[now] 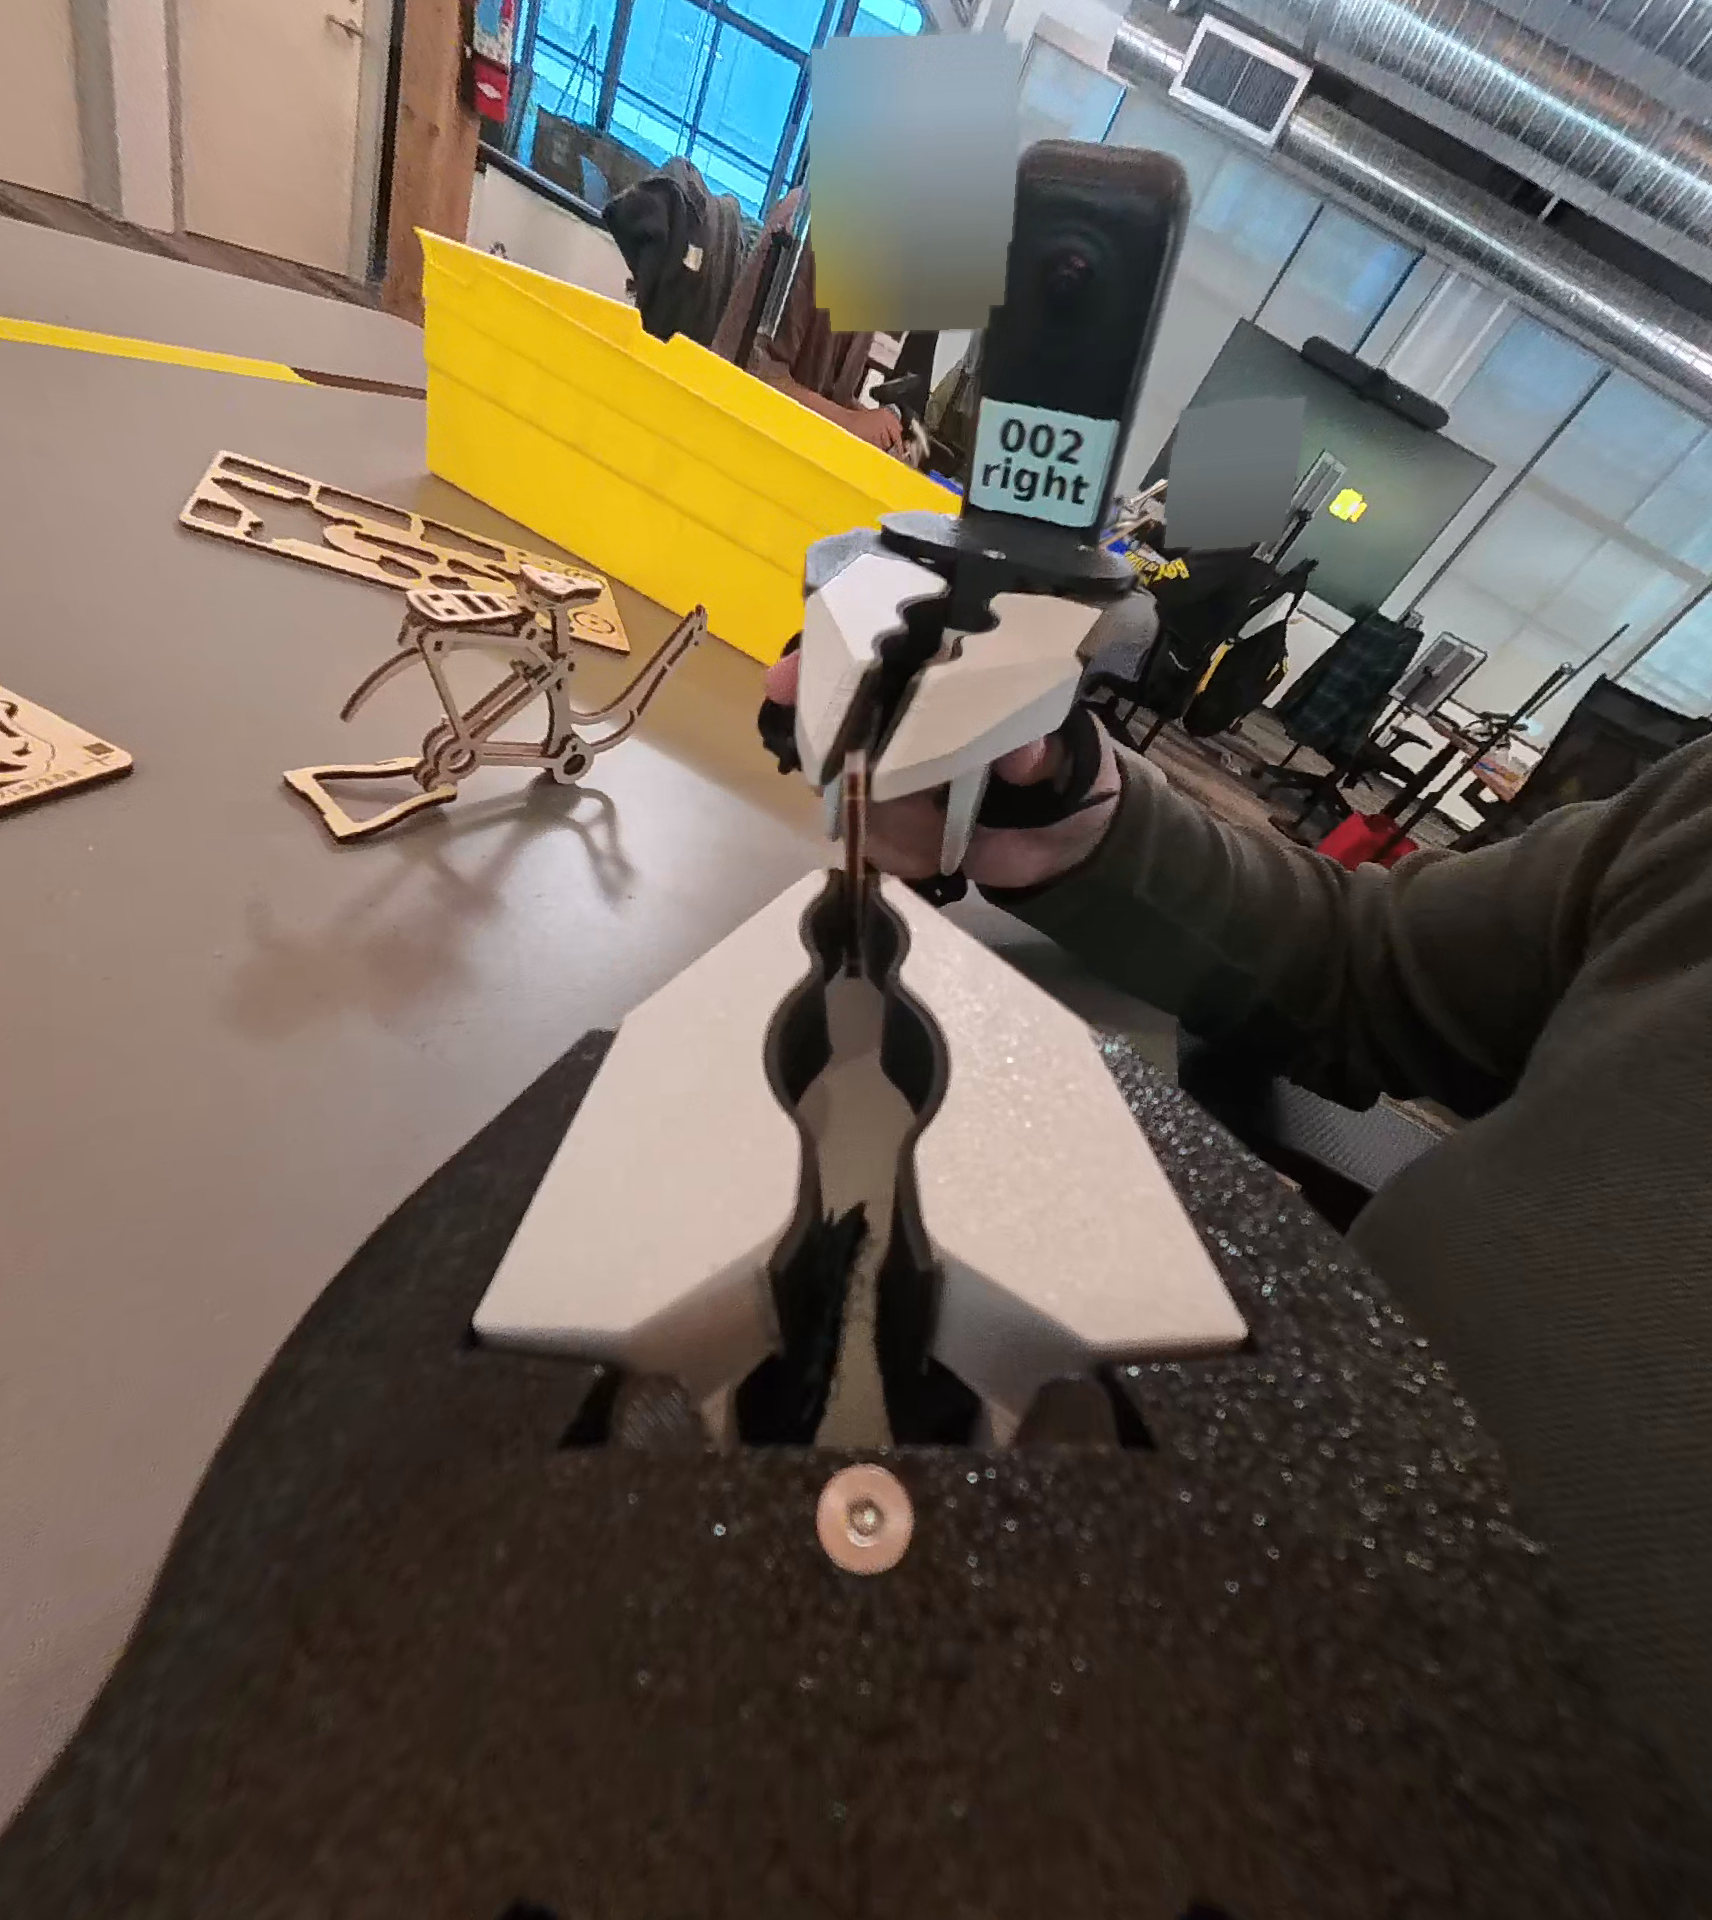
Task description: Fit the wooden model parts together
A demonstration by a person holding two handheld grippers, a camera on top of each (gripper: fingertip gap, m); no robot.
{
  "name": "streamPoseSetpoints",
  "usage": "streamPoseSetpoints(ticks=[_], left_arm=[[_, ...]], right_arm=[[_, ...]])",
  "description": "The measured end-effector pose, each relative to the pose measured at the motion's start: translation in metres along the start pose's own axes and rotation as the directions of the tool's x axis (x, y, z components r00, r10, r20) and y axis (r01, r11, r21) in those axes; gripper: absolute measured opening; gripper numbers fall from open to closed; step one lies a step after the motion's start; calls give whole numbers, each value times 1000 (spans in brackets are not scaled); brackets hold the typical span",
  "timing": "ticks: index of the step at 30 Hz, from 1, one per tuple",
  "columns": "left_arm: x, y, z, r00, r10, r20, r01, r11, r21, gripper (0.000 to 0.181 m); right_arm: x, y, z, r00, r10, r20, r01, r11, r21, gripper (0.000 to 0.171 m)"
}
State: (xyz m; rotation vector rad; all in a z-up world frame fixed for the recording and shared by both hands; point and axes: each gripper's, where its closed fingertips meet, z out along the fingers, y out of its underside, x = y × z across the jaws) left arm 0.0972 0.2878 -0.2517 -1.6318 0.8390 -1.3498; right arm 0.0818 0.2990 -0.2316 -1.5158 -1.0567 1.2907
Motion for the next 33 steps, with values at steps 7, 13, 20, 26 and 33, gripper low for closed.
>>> streamPoseSetpoints(ticks=[7, 13, 20, 26, 33], left_arm=[[4, -4, -2, 999, 42, -4, -41, 999, 35, 0], [13, -17, -4, 981, 192, 36, -195, 972, 129, 4], [6, -14, -3, 988, 149, 49, -154, 983, 103, 0], [5, -12, -2, 990, 136, 44, -140, 987, 83, 0], [-9, -8, -1, 928, 281, 245, -291, 957, 5, 0]], right_arm=[[-5, -4, -2, 998, 37, 45, -38, 999, 22, 2], [-15, -12, -3, 986, 102, 134, -115, 989, 92, 1], [-8, -5, -2, 996, 28, 86, -34, 997, 62, 2], [-6, -2, -2, 999, 1, 48, -2, 1000, 19, 2], [6, 4, 1, 996, 77, -52, -77, 997, -1, 3]])
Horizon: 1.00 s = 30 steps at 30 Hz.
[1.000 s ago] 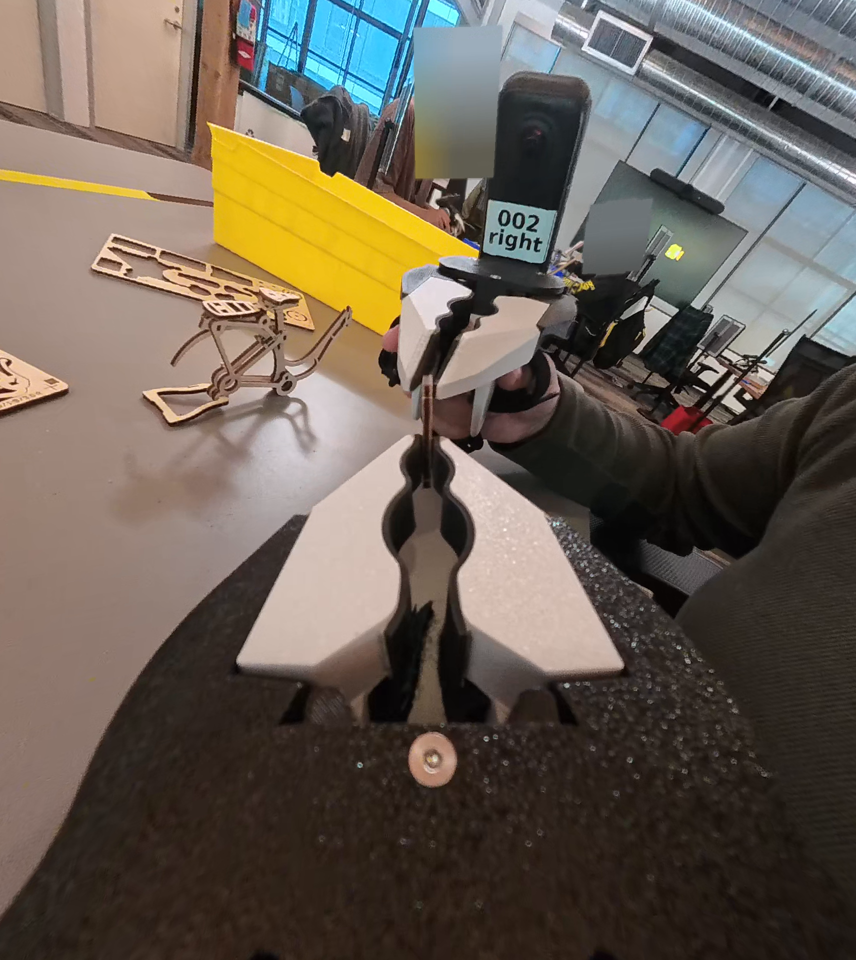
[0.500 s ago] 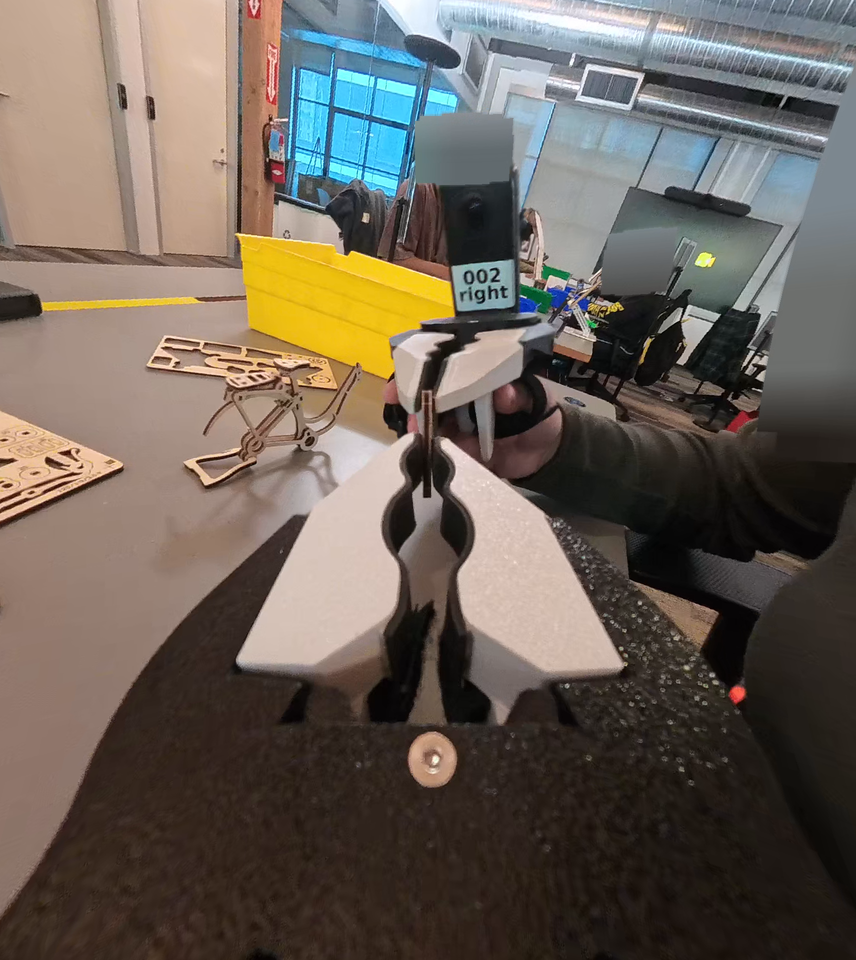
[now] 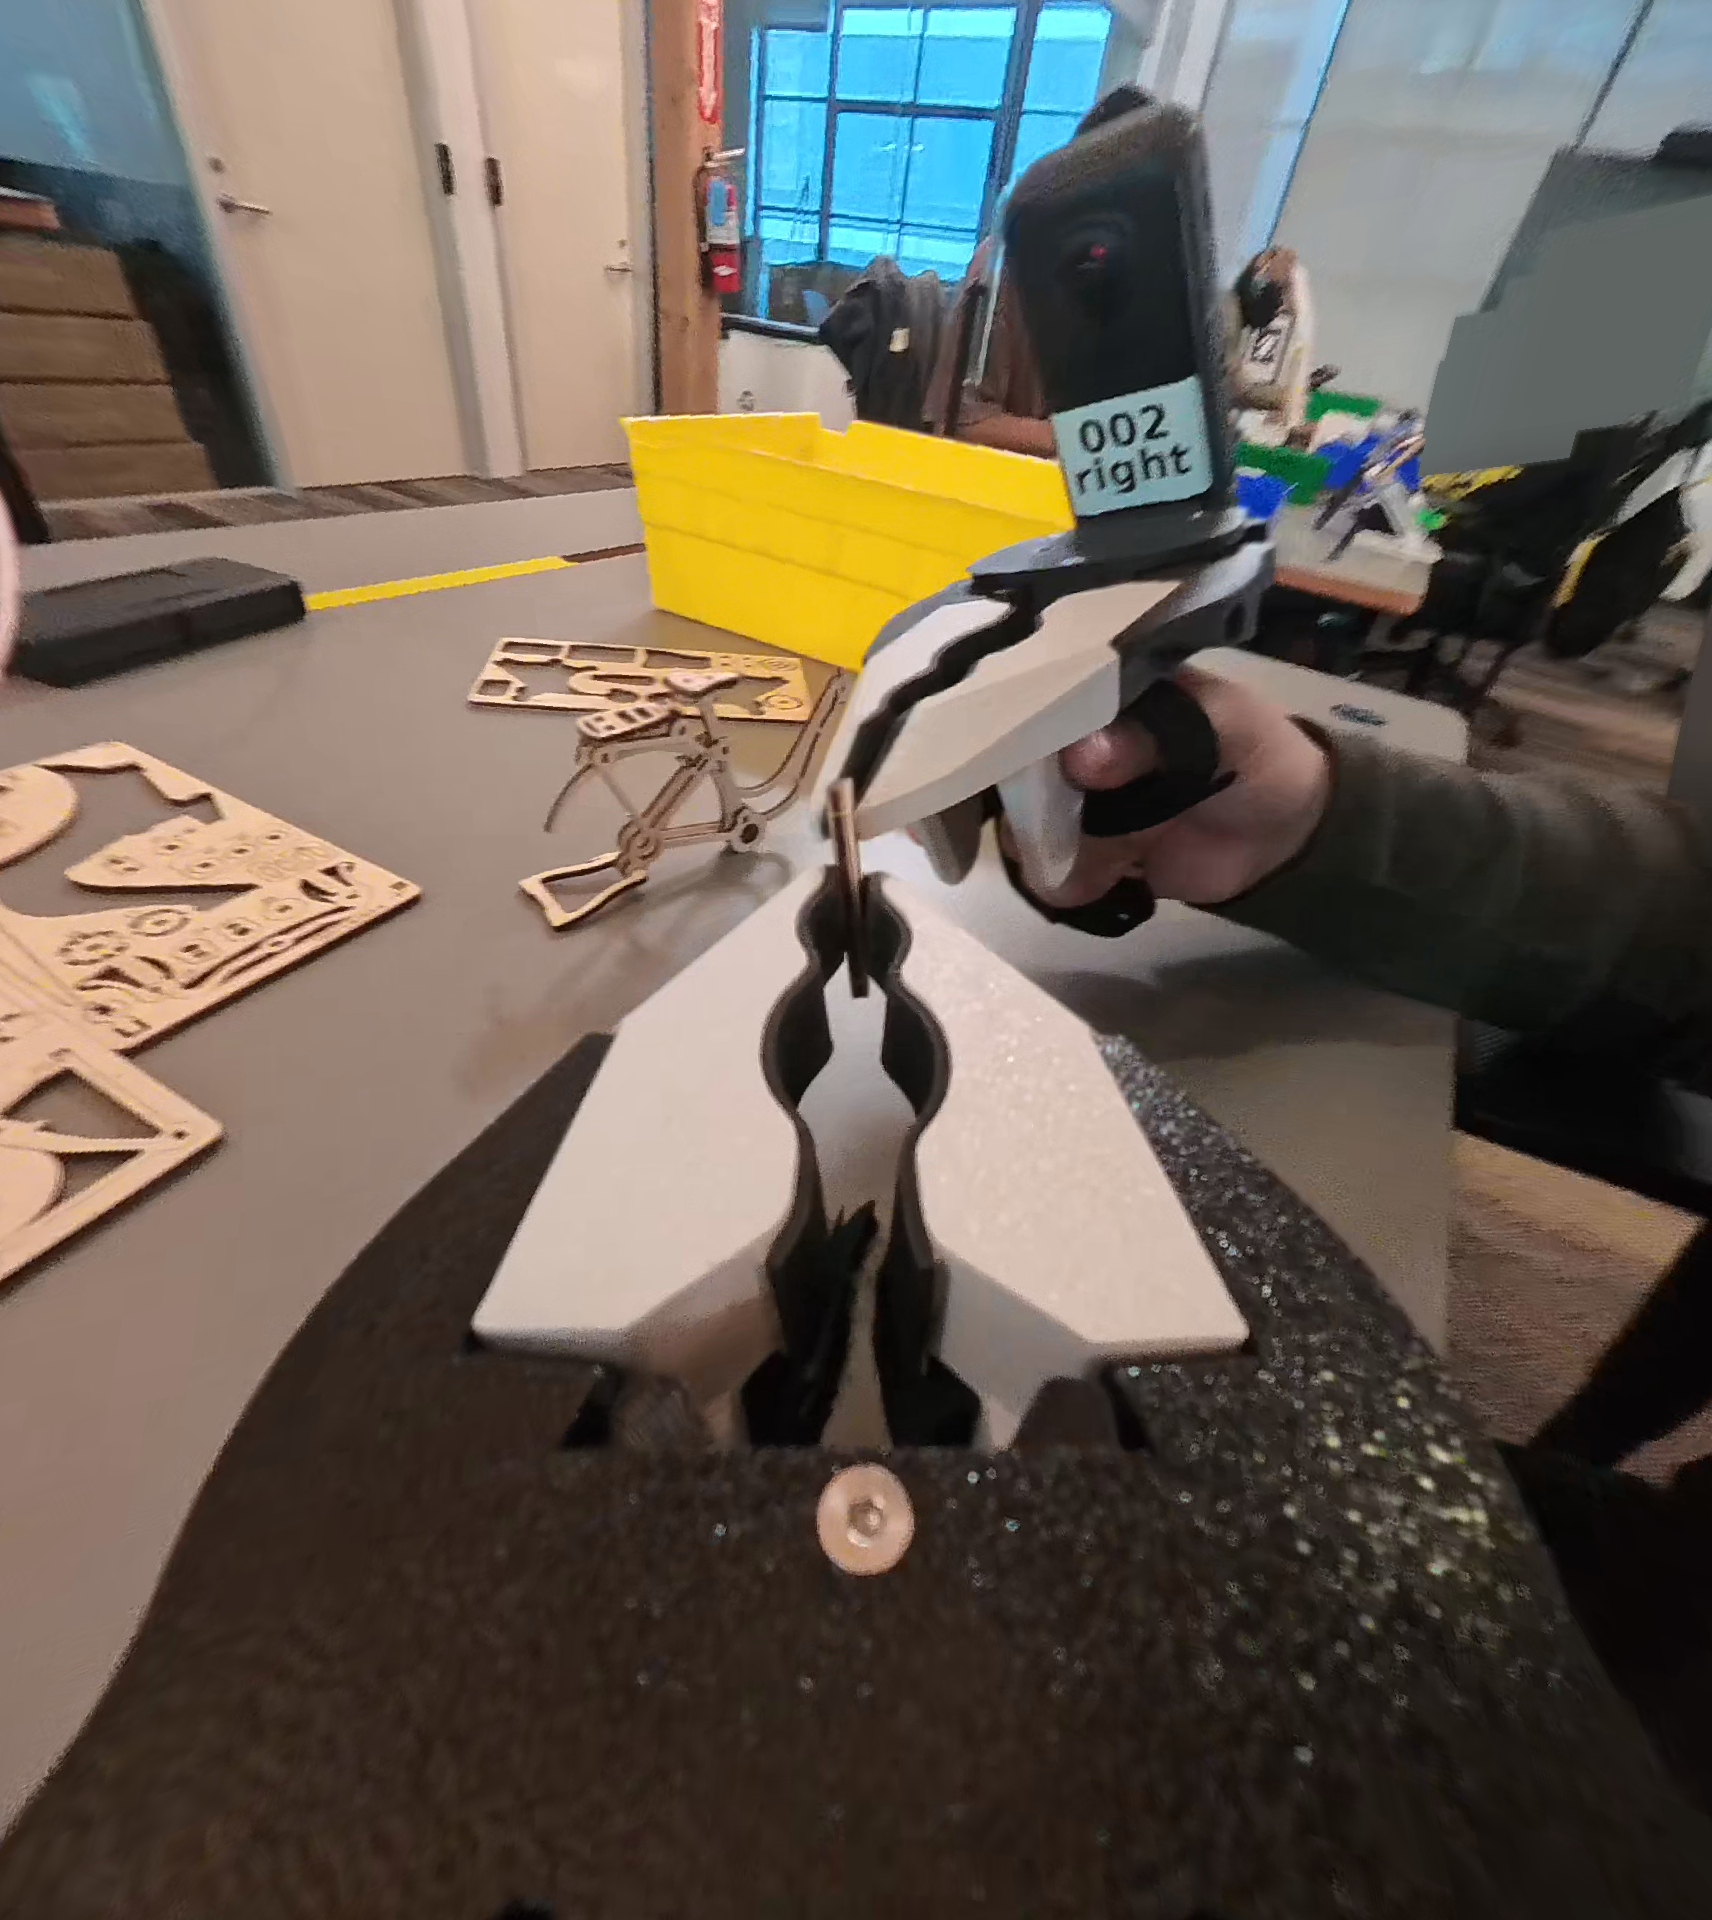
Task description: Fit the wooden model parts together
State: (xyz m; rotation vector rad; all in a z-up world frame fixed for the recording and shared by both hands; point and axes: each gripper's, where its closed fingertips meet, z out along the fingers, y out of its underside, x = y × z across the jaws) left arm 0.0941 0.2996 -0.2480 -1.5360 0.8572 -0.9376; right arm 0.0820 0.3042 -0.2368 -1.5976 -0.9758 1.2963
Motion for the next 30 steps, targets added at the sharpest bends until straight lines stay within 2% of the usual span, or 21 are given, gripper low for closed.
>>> streamPoseSetpoints(ticks=[6, 11, 14, 17, 23, 30], left_arm=[[-7, 8, 1, 983, 145, 111, -138, 988, -72, 1], [-13, 8, 1, 996, 29, 79, -24, 998, -65, 0], [-19, 4, -2, 996, -27, 86, 30, 999, -31, 0], [-19, 3, -3, 995, -81, 54, 82, 996, -23, 0], [-6, 12, 4, 1000, -8, 1, 8, 996, -91, 0], [-3, 11, 3, 998, -41, -45, 37, 996, -86, 0]], right_arm=[[11, 6, 4, 989, -76, -129, 73, 997, -25, 1], [14, 5, 6, 995, -51, -89, 51, 999, -3, 2], [12, 3, 2, 997, -46, -56, 46, 999, 6, 16], [10, -2, 0, 994, -90, -59, 91, 996, 18, 17], [4, -2, 3, 981, -178, -74, 179, 984, 3, 14], [3, 3, 3, 976, -206, -68, 204, 978, -32, 9]])
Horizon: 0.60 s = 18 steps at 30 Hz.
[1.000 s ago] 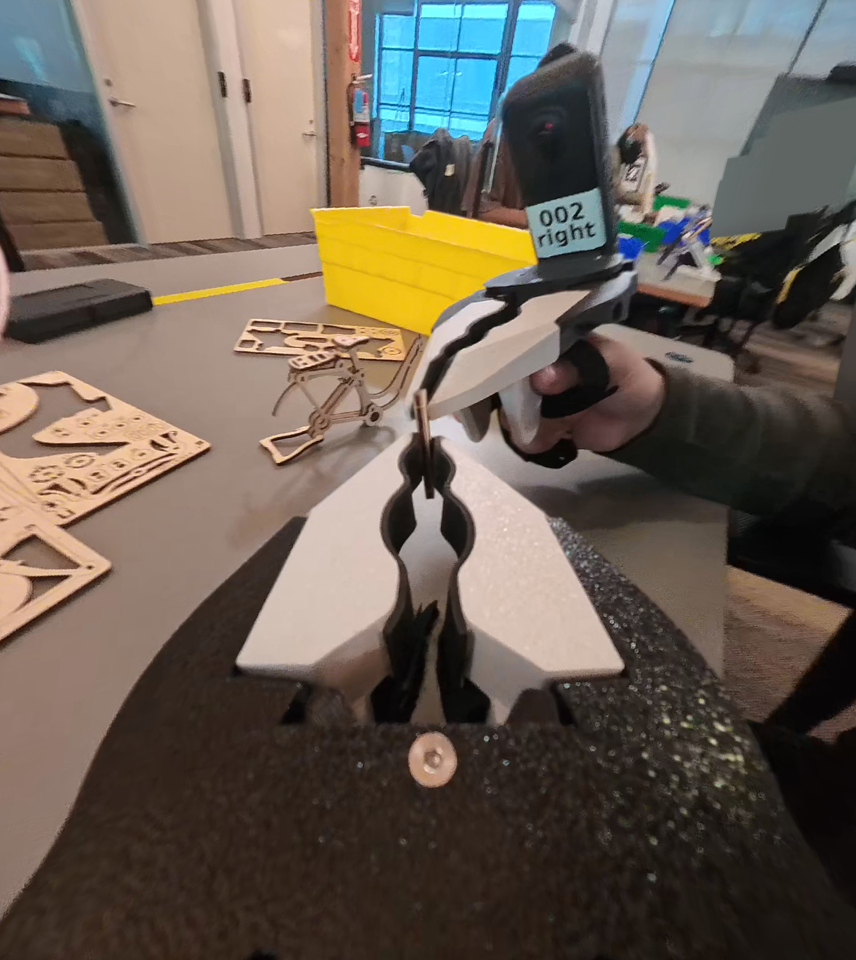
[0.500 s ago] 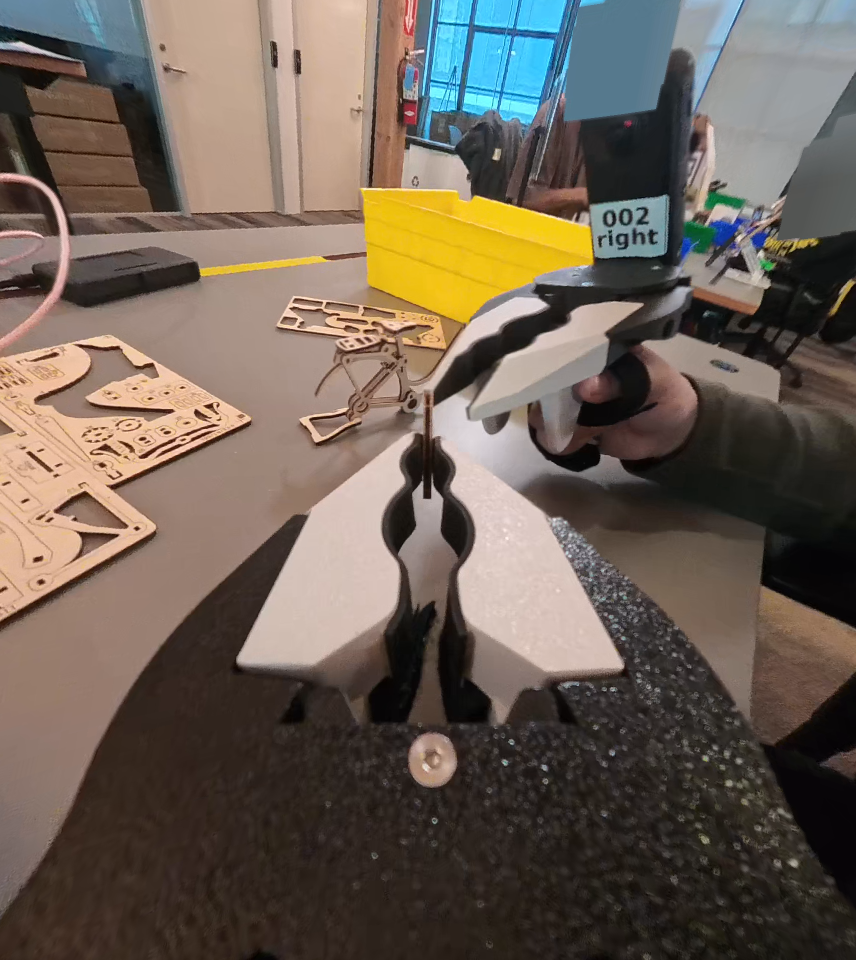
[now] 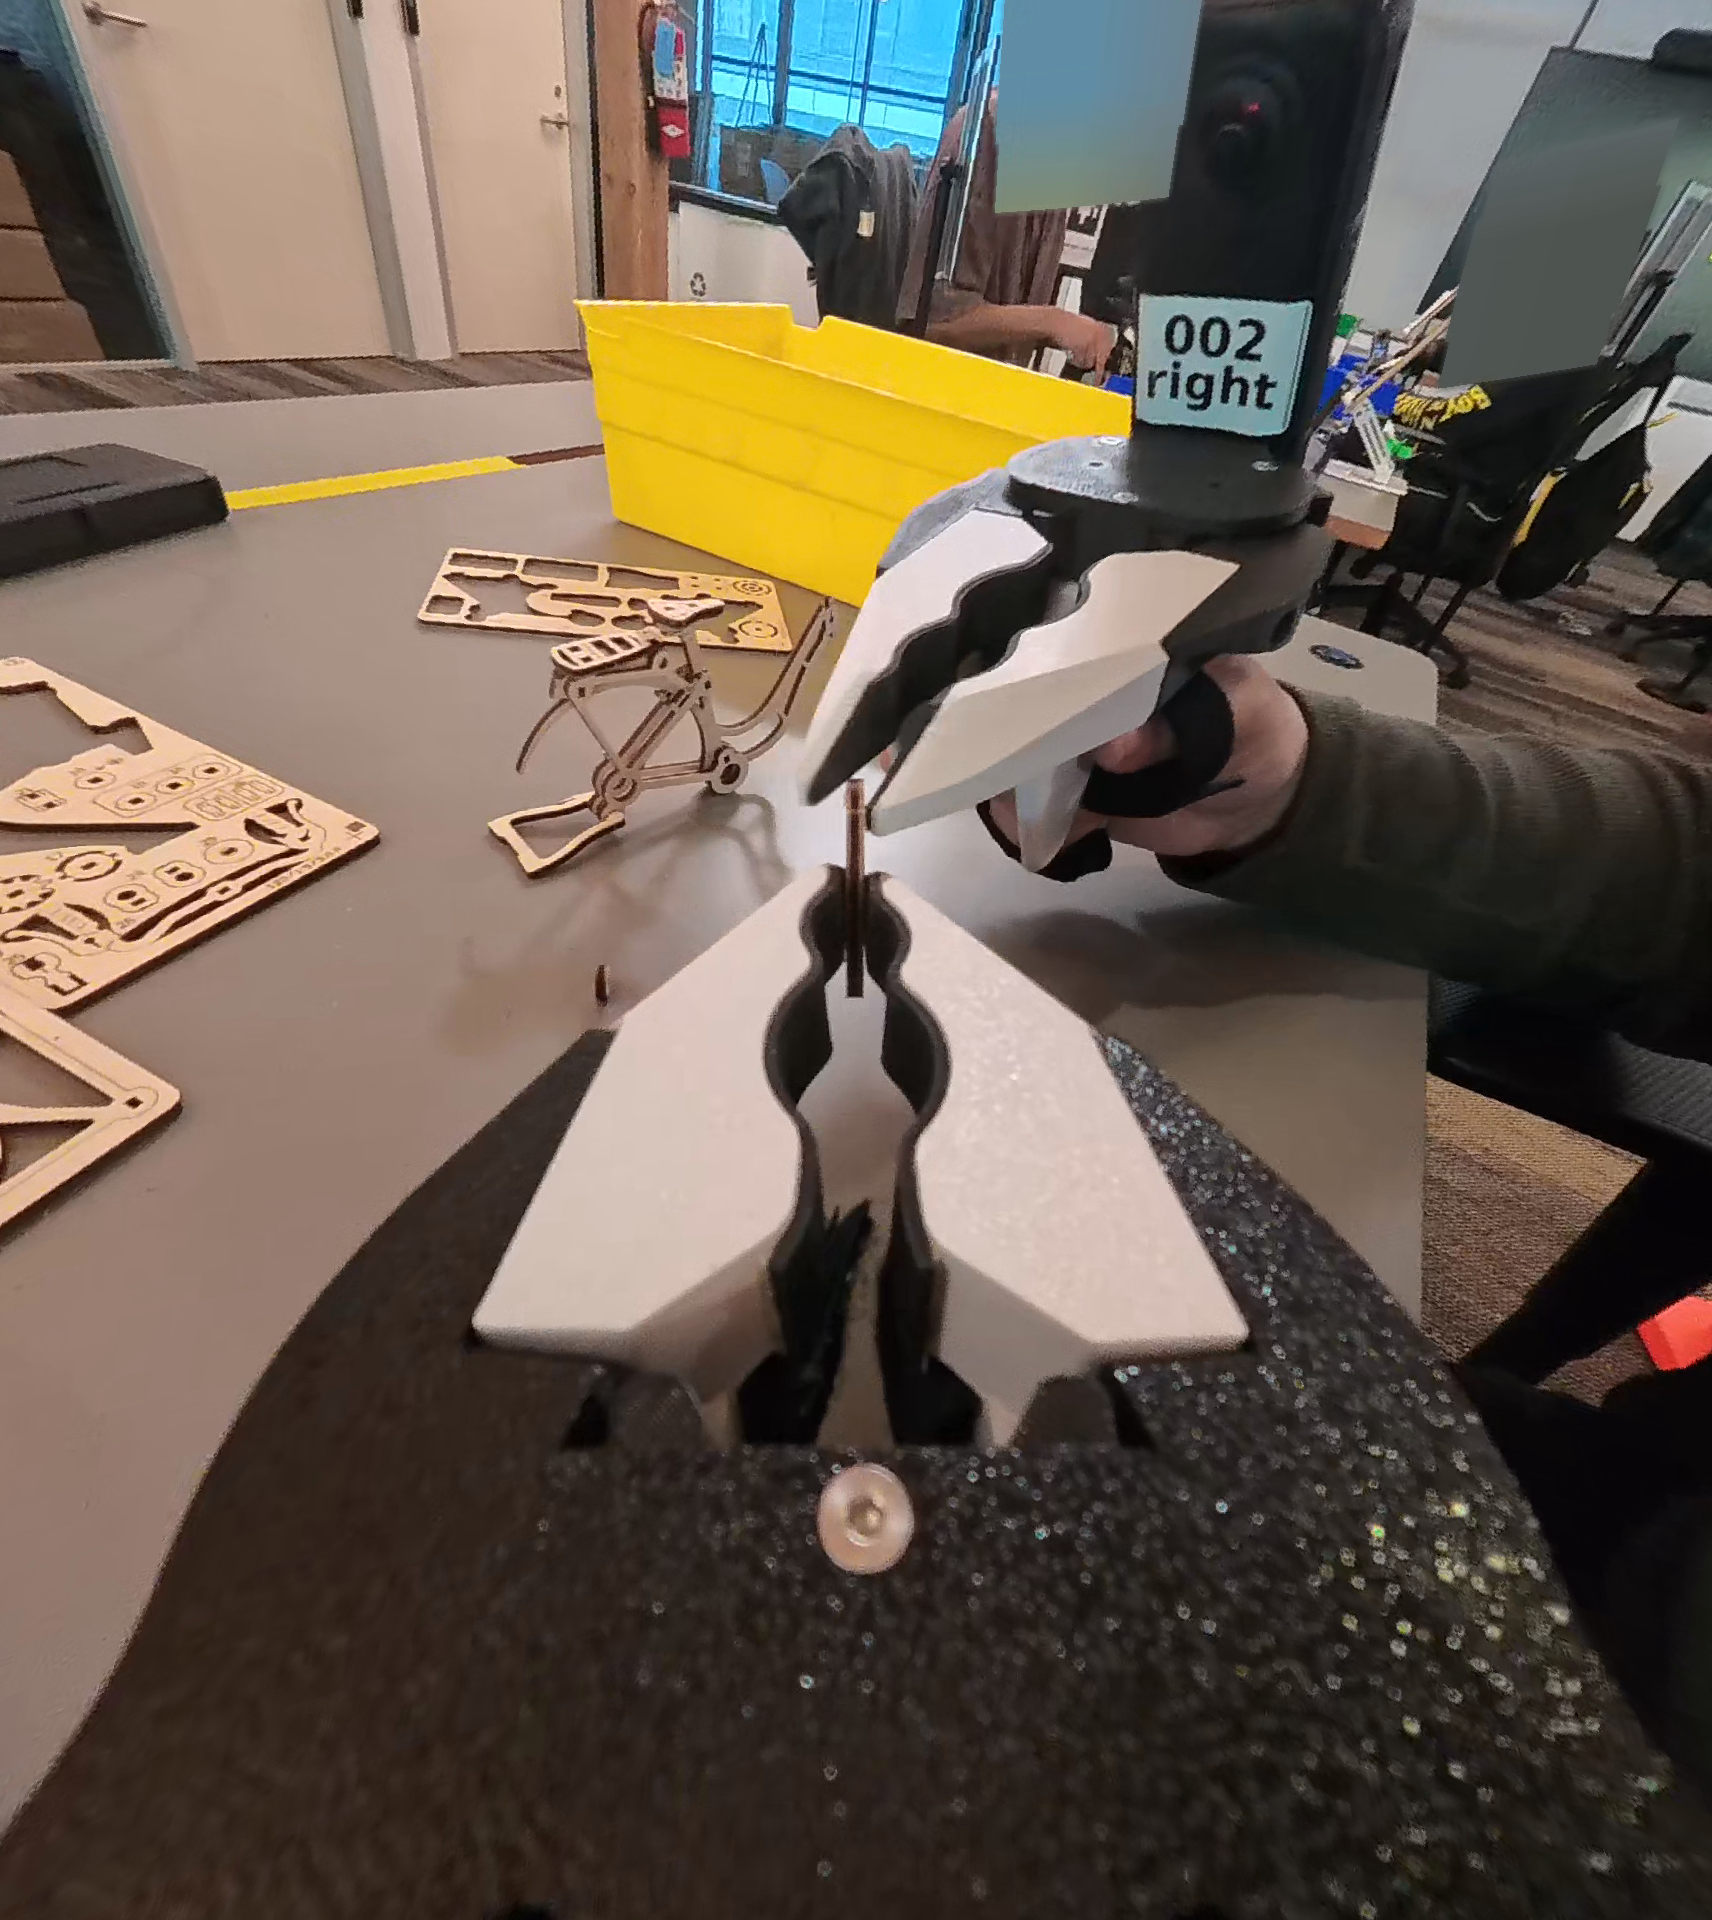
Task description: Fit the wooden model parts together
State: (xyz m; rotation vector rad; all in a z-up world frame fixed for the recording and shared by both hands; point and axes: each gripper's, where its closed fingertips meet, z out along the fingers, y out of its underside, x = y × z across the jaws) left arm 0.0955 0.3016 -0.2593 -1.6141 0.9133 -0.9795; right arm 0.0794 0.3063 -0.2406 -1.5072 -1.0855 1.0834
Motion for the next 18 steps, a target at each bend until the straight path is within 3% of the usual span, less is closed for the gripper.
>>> streamPoseSetpoints(ticks=[7, 13, 18], left_arm=[[2, 3, 2, 1000, 19, -3, -19, 1000, -20, 0], [-1, 2, 1, 988, 115, 99, -113, 993, -25, 1], [-6, -3, -3, 995, 50, 88, -52, 998, 22, 0]], right_arm=[[-1, 3, 1, 1000, -20, -3, 20, 1000, -21, 8], [2, 3, 3, 974, -178, -141, 170, 983, -67, 5], [2, -4, 5, 985, -126, -122, 127, 992, 3, 10]])
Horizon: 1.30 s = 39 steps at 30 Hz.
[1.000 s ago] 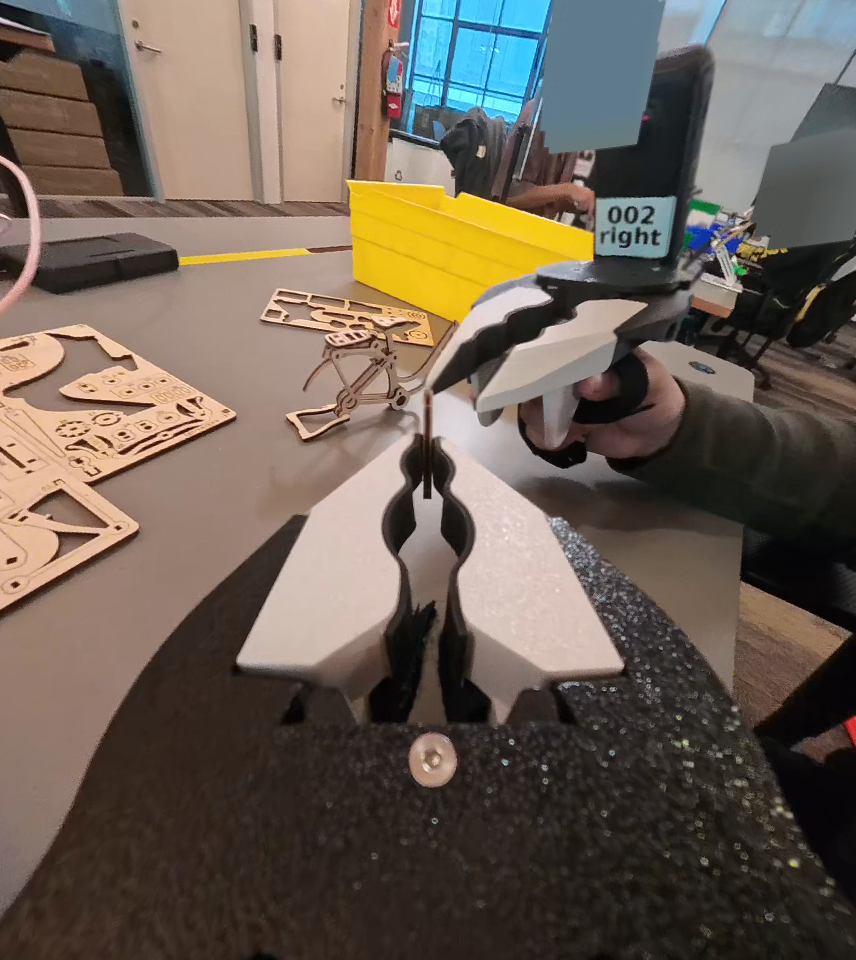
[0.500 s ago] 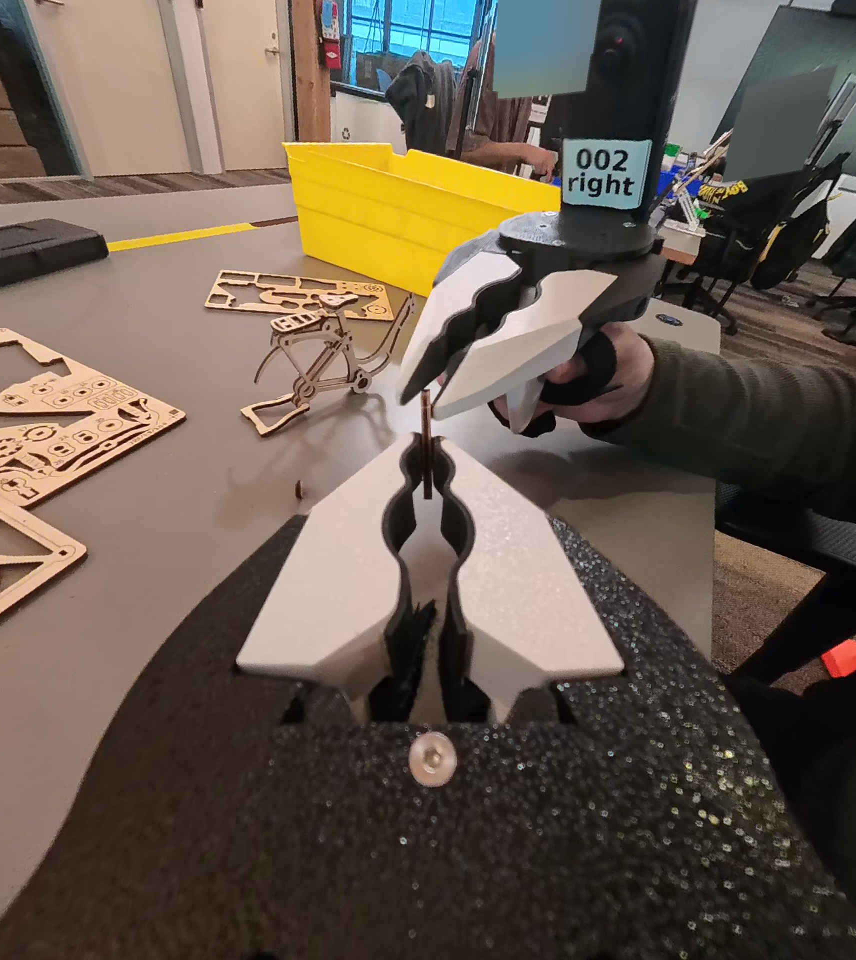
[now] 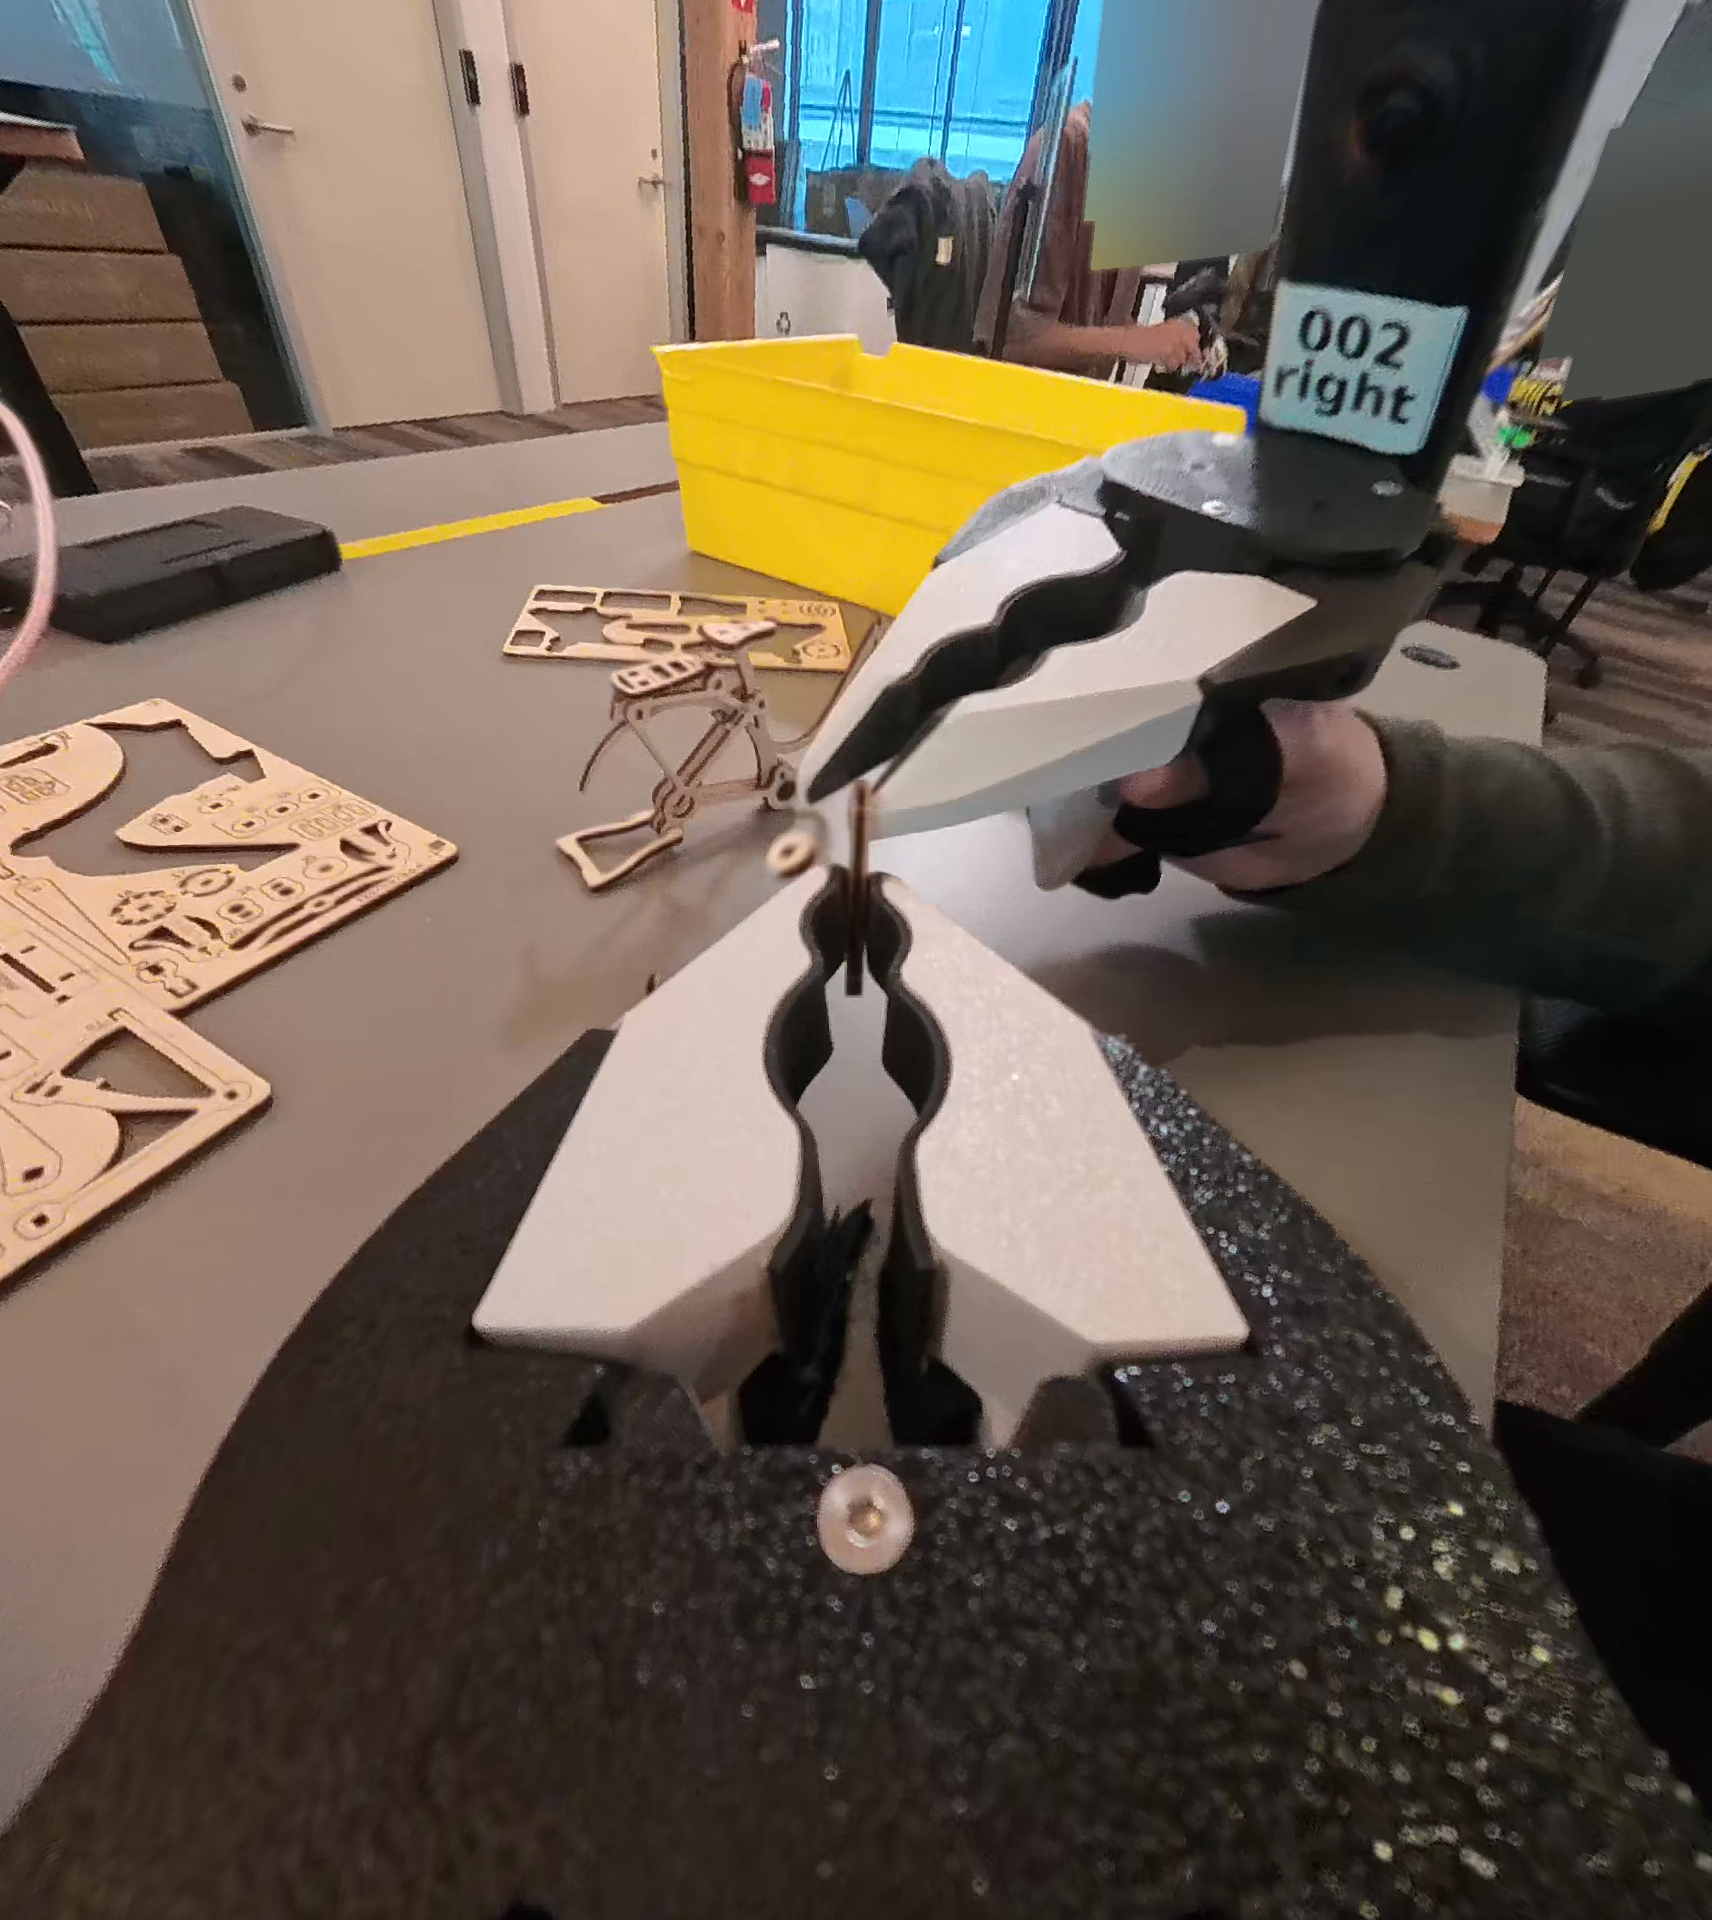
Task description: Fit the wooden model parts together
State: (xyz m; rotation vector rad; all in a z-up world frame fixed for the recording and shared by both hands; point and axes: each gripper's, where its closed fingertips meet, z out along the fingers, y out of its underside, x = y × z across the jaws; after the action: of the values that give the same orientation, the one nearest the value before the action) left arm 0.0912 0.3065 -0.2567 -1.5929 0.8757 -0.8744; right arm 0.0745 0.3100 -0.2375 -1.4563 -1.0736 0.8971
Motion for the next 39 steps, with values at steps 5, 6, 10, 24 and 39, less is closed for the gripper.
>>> streamPoseSetpoints(ticks=[5, 6, 10, 24, 39], left_arm=[[-10, -10, -9, 993, -115, -20, 116, 989, 87, 0], [-9, -12, -10, 991, -128, -36, 130, 987, 96, 0], [-3, -15, -11, 988, -129, -88, 139, 984, 115, 0], [23, -20, -16, 922, -186, -339, 236, 965, 111, 11], [26, -14, -14, 879, -262, -398, 299, 954, 33, 11]], right_arm=[[9, -9, -10, 996, 89, 22, -91, 993, 80, 23], [8, -9, -10, 993, 113, 40, -115, 990, 79, 21], [-3, -4, -3, 972, 191, 137, -199, 979, 48, 17], [-24, 6, -12, 929, 239, 282, -213, 970, -120, 1], [-23, 8, -18, 926, 234, 297, -204, 971, -127, 0]])
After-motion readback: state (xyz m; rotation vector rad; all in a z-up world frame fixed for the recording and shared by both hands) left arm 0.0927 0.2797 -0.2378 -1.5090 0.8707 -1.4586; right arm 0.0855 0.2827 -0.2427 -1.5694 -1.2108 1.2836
